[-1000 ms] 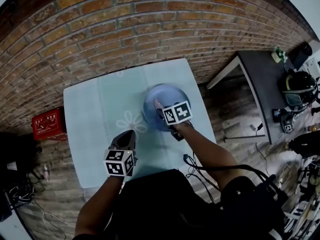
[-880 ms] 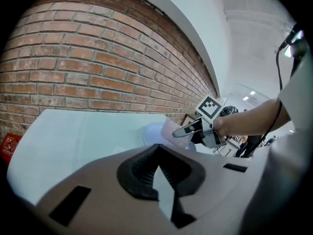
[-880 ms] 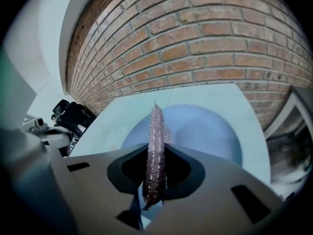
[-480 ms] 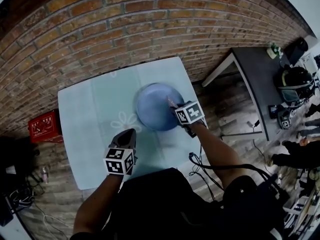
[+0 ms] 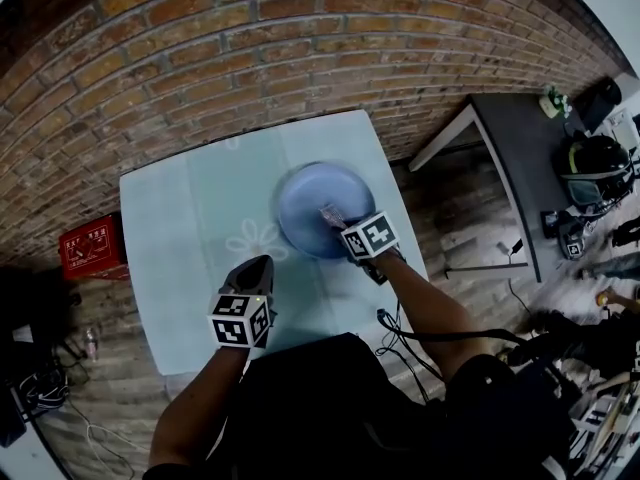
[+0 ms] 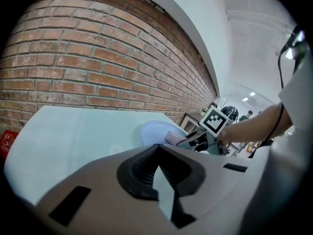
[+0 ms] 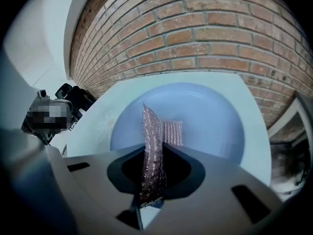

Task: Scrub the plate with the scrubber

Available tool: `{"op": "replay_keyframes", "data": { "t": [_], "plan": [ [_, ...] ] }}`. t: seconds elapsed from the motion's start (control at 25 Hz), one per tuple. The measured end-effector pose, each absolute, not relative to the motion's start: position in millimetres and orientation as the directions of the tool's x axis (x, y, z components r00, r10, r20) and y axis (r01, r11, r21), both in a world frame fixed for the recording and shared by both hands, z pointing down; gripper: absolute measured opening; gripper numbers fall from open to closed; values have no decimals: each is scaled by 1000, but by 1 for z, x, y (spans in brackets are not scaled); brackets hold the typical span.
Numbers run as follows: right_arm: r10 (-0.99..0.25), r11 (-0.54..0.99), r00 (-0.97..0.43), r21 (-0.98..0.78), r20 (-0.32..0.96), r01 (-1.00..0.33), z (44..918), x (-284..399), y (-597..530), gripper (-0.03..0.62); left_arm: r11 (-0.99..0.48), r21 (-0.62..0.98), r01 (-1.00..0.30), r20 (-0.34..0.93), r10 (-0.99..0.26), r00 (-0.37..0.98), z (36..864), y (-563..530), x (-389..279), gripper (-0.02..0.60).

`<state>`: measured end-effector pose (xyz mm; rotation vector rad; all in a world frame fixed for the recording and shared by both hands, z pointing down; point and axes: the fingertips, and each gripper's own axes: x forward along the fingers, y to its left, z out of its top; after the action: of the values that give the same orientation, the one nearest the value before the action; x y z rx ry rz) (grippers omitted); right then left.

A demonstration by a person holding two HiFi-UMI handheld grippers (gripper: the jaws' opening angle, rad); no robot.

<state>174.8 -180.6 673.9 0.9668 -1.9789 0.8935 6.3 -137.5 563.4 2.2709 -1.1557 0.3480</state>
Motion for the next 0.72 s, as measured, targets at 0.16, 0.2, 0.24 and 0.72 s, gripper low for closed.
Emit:
{"op": "replay_keyframes", "data": {
  "t": [0.16, 0.2, 0.24, 0.72],
  "plan": [
    [-292, 481, -457, -284, 840, -829, 674, 164, -177, 72, -464, 374, -803, 464, -657, 595, 566, -135, 4, 9],
    [-283, 483, -462, -291, 840, -826, 674, 162, -175, 72, -465, 374, -802, 463, -656, 596, 565, -134, 4, 9],
    [-274, 486, -466, -297, 842, -822, 674, 159, -173, 72, -467, 374, -801, 461, -656, 598, 565, -133, 3, 9],
    [-136, 543, -545, -398, 827, -739, 674, 103, -152, 71, -454, 378, -807, 450, -671, 589, 564, -129, -20, 9]
  ]
}}
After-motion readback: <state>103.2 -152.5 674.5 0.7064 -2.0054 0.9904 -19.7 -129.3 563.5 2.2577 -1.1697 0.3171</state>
